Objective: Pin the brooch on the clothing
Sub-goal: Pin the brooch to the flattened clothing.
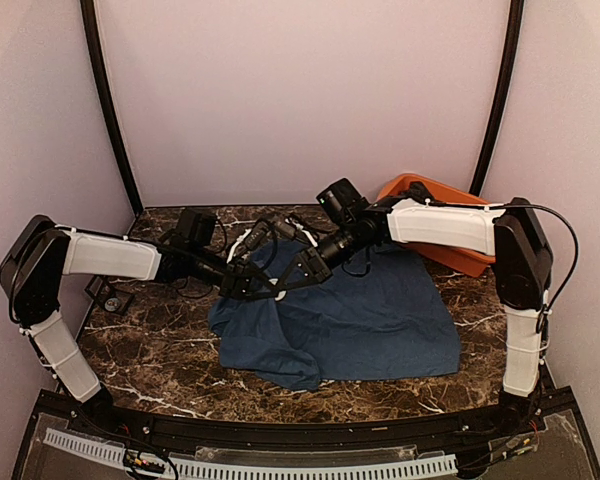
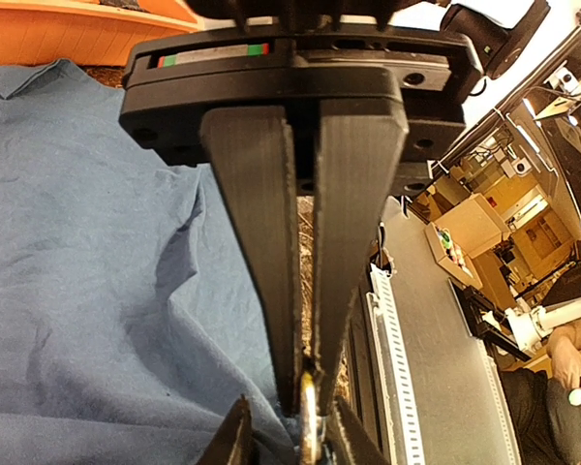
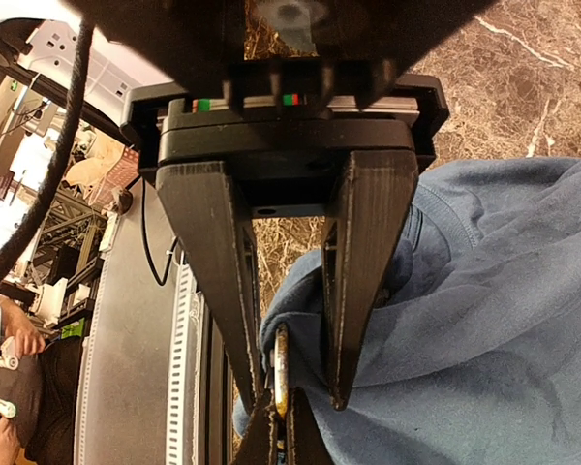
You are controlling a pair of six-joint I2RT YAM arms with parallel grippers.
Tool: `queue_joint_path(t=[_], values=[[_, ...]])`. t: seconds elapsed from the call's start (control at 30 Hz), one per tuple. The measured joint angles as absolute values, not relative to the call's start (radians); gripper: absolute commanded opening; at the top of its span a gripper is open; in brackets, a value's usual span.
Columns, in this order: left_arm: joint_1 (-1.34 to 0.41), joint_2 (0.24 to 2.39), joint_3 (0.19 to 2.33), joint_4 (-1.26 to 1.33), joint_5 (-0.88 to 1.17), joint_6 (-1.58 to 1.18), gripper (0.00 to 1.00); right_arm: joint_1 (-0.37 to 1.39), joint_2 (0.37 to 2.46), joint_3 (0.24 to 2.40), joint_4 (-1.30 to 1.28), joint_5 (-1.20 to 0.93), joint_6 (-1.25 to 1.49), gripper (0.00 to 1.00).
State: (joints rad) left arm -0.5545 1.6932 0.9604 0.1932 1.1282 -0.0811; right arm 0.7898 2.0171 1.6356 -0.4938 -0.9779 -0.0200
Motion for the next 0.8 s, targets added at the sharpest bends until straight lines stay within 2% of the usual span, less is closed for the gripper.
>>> queue_joint_path(t=[0.13, 0.23, 0.37, 0.8], values=[[-0.554, 1.691, 0.96, 0.196, 1.128, -0.083, 0.26, 0.788, 2.017, 1.631, -0.485, -0.984, -0.019, 0.0], [-0.55, 1.688, 0.958, 0.196, 1.13, -0.083, 0.37, 0.788, 2.017, 1.628, -0.477, -0.992, -0.018, 0.0], [-0.534, 1.685, 0.958, 0.197, 1.141, -0.089, 0.46, 0.788, 2.017, 1.625, -0.471, -1.006, -0.017, 0.0], [-0.514, 1.684, 0.958, 0.178, 1.188, -0.075, 0.46, 0.788, 2.017, 1.625, -0.467, -1.018, -0.017, 0.0]])
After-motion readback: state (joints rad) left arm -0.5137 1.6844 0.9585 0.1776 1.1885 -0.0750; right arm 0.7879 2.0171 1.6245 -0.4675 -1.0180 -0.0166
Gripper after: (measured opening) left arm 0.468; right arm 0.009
